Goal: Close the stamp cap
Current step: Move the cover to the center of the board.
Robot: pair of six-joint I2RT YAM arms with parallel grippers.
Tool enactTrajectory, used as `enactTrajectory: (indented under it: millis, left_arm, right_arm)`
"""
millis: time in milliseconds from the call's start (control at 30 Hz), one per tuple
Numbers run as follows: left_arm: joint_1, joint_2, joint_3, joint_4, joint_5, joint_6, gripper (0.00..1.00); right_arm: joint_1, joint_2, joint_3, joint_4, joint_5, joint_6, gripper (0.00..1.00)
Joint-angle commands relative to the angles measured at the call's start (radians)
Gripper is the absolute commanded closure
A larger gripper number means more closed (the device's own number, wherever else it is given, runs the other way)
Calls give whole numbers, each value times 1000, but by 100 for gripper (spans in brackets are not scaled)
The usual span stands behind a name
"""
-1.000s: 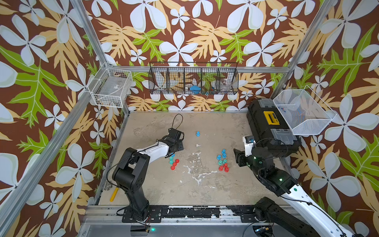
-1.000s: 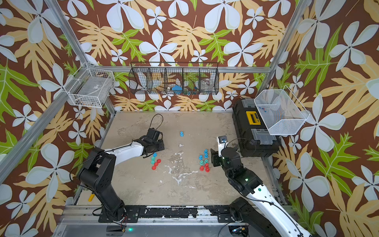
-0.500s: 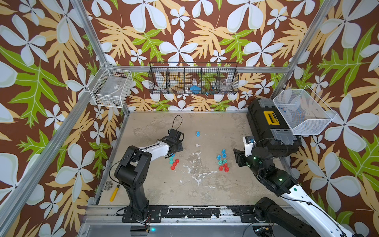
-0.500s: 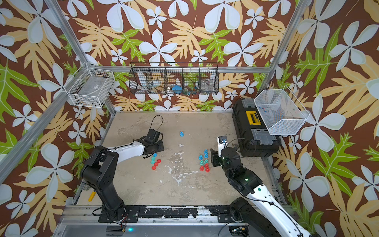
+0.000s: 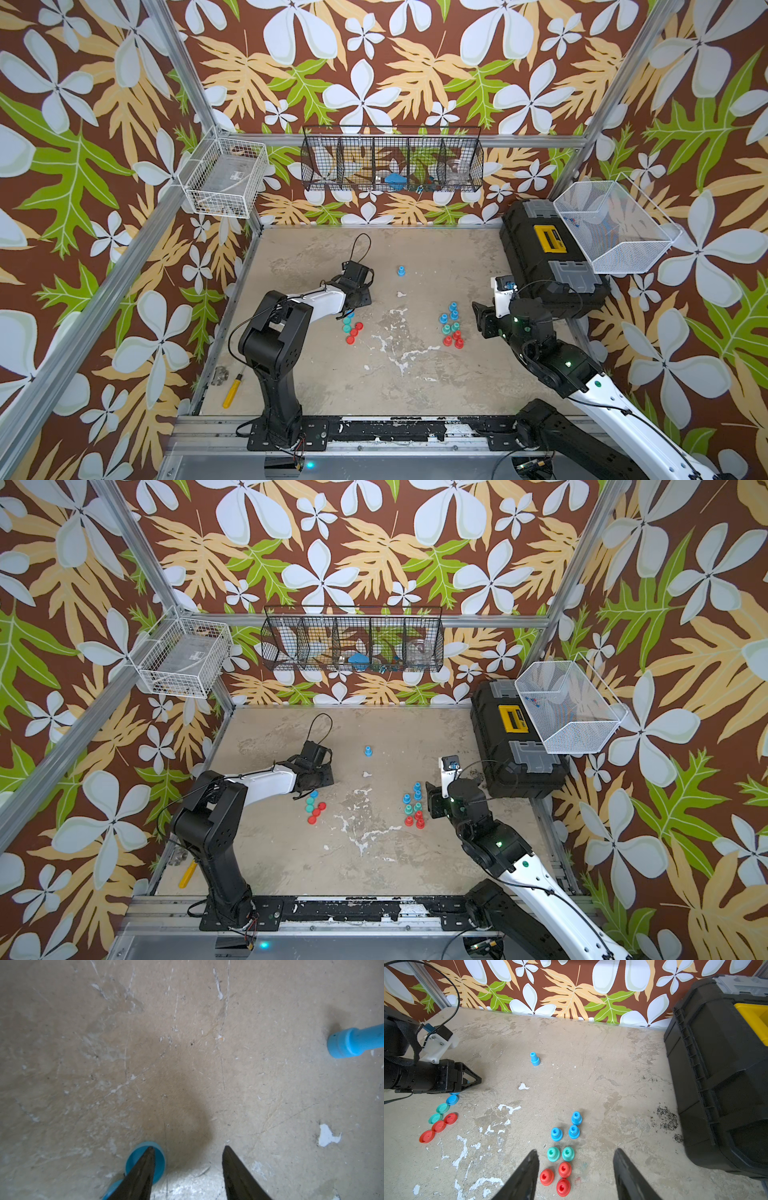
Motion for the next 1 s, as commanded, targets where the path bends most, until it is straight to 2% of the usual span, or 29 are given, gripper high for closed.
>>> enactTrajectory:
  millis: [0,200,567,967]
  left_arm:
    - [1,3,3,-12,-1,14,46]
    - [-10,-3,-18,-13,18,15,47]
    - [-118,31,-13,-8,10,-4,47]
    - [-310,126,120,-54,-21,-19,48]
  right_arm:
    - [2,0,1,12,1,6,42]
    - [2,3,3,15,-4,8,42]
    - [2,-1,3,15,-8,7,43]
    - [2,-4,3,15,-13,8,43]
